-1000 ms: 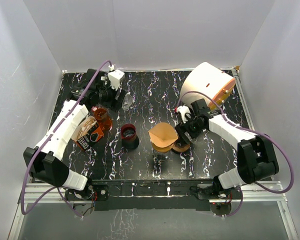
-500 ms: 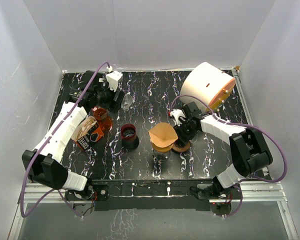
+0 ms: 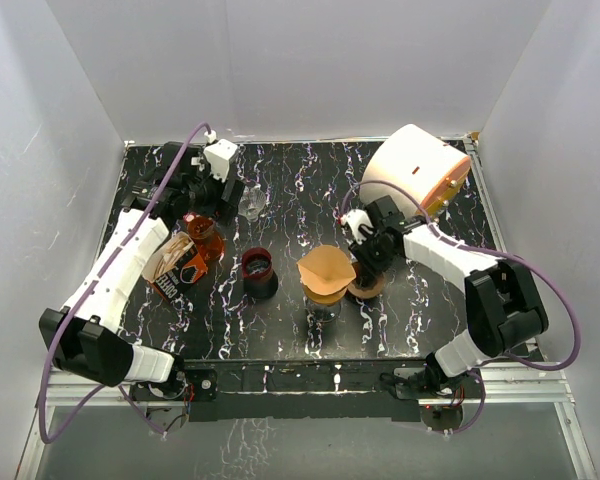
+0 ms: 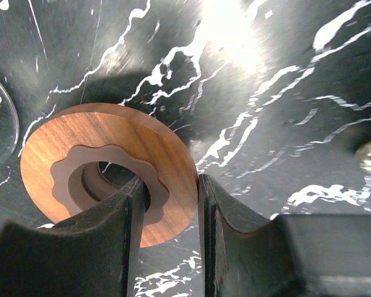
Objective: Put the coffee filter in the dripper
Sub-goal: Pick up the dripper holder from the center of the board, then place the dripper holder onto the coffee server.
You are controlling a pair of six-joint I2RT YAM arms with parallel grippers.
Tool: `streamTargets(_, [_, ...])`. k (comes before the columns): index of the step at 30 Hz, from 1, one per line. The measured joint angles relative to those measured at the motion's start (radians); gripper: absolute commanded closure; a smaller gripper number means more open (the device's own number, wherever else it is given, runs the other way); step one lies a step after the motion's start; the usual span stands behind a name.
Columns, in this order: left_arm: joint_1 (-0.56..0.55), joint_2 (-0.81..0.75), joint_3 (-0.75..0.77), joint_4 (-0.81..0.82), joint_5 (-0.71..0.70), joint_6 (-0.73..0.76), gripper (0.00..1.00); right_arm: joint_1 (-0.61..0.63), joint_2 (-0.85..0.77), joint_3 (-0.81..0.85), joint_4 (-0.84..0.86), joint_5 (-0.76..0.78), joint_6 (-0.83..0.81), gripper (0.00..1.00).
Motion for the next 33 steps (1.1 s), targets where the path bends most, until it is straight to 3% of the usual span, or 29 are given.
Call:
streamTargets(8, [0.042,0.000,0.000,0.010,-0.025,-0.035,0.01,0.000,-0.023,0.272,-0.091,0.045,-0.008,0.76])
streamTargets(20, [0.121,0.000,0.000,0.030,-0.049,-0.082,0.01,0.028,0.109,0.785,-0.255,-0.069,0.000,0.74])
streamTargets(33, [0.257,0.000,0.015,0.052,-0.066,-0.135,0.01,0.254,0.297,1.005,-0.343,-0.150,0.006,0.72])
